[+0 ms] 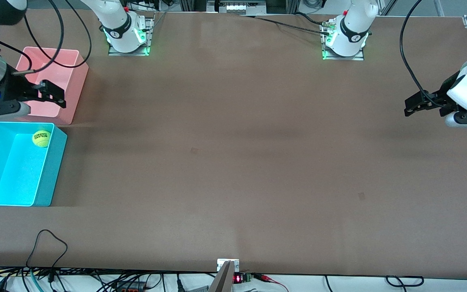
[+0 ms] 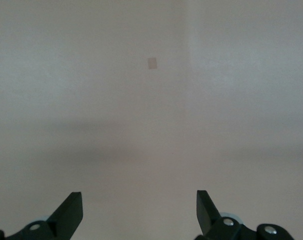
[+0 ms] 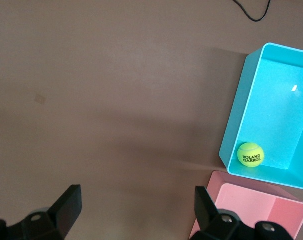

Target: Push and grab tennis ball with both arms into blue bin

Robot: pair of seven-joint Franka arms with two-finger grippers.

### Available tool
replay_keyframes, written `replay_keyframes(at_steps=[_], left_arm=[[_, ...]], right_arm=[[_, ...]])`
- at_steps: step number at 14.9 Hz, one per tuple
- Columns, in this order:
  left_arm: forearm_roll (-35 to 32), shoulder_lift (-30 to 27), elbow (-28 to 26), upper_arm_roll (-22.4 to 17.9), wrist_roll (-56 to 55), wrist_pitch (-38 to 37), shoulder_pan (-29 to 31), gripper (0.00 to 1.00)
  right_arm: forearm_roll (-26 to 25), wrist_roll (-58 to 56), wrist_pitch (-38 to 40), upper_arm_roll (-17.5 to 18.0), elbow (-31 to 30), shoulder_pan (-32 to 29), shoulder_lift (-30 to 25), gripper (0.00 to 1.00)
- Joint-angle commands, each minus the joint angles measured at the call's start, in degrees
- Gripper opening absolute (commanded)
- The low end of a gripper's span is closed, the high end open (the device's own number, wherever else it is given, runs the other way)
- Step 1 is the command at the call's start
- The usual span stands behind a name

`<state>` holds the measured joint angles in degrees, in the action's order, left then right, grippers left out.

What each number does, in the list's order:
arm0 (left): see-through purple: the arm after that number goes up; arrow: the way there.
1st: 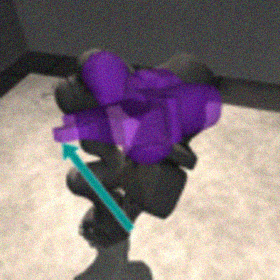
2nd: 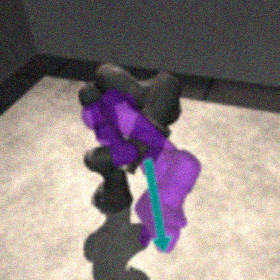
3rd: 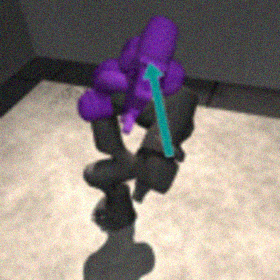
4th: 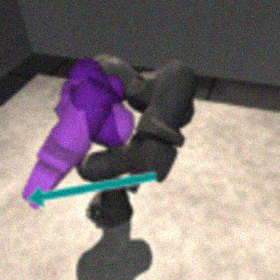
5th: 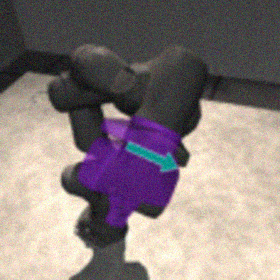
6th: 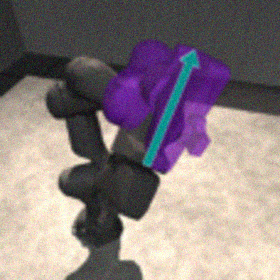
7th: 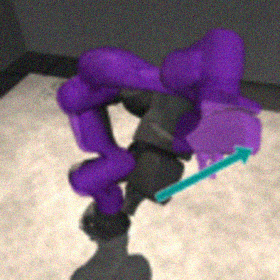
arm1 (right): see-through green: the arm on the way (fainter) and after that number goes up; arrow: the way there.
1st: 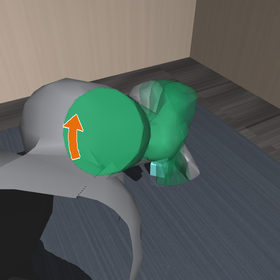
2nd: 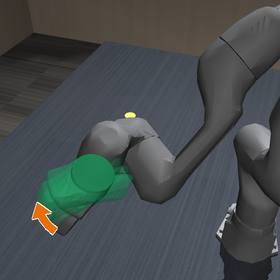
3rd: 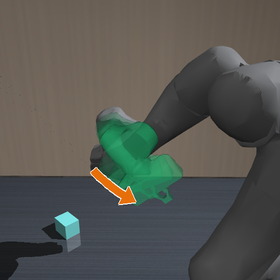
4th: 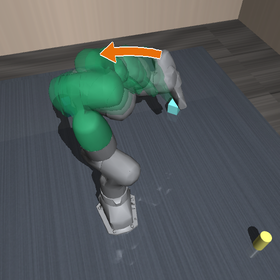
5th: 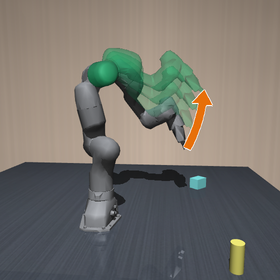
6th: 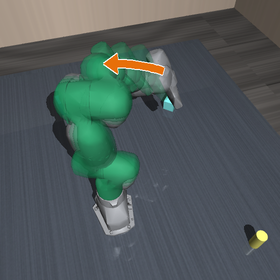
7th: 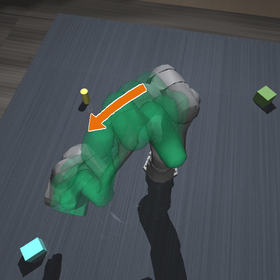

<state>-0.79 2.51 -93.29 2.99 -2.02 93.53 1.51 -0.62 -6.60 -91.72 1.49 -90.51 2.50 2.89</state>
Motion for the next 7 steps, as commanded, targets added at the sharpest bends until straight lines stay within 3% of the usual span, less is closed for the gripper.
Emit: replay_keyframes(at_steps=[1, 7], left_arm=[[0.1, -0.9, -0.2, 0.6, 0.3, -0.6, 0.7, 1.0], [0.1, -1.0, -0.1, 0.6, 0.3, -0.8, 0.3, 1.0]], right_arm=[[0.0, 1.0, 4.4, -0.2, 4.5, 0.7, 1.3, 1.0], [0.0, 0.7, 3.8, -2.2, 5.4, 0.6, 3.0, 1.0]])
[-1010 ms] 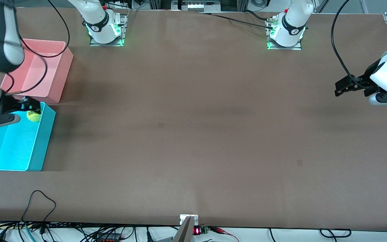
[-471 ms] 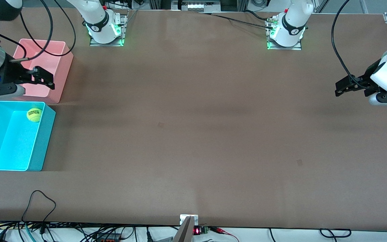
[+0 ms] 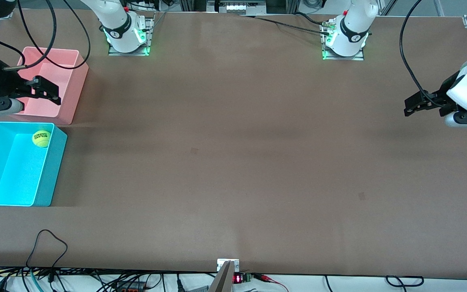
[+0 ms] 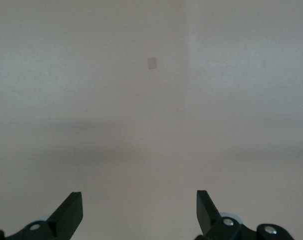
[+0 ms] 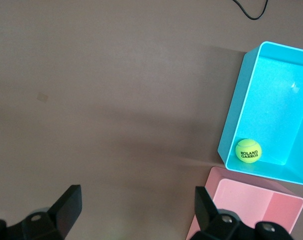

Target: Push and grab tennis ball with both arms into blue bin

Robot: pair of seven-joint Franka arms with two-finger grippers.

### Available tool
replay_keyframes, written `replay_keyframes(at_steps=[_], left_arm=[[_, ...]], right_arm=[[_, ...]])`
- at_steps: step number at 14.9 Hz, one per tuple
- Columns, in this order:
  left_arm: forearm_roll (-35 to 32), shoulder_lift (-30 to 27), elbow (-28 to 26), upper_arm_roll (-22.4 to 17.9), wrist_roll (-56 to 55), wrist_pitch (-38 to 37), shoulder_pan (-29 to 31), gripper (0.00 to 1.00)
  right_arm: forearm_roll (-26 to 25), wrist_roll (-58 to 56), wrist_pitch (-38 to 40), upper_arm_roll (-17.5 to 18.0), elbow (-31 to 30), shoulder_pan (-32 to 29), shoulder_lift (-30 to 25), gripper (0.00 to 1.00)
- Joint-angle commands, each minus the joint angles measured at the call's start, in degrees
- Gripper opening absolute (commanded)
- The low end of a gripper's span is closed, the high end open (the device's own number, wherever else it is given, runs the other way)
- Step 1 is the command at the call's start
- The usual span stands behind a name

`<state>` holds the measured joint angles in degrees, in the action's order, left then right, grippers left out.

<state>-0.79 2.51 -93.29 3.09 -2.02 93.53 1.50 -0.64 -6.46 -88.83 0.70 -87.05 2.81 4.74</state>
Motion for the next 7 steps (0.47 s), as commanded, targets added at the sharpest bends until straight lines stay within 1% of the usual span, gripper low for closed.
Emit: replay_keyframes(at_steps=[1, 3, 7], left_arm=[[0.1, -1.0, -0.1, 0.6, 0.3, -0.8, 0.3, 1.0], [0.1, -1.0, -0.1, 0.5, 0.3, -0.8, 0.3, 1.0], [0.1, -1.0, -0.1, 0.5, 0.3, -0.8, 0.3, 1.0]], right_arm=[[-0.1, 0.4, 0.9, -1.7, 2.0, 0.2, 1.1, 1.0], [0.0, 0.1, 0.9, -3.2, 2.0, 0.2, 1.1, 1.0], [0.0, 0.3, 0.9, -3.3, 2.0, 0.2, 1.1, 1.0]])
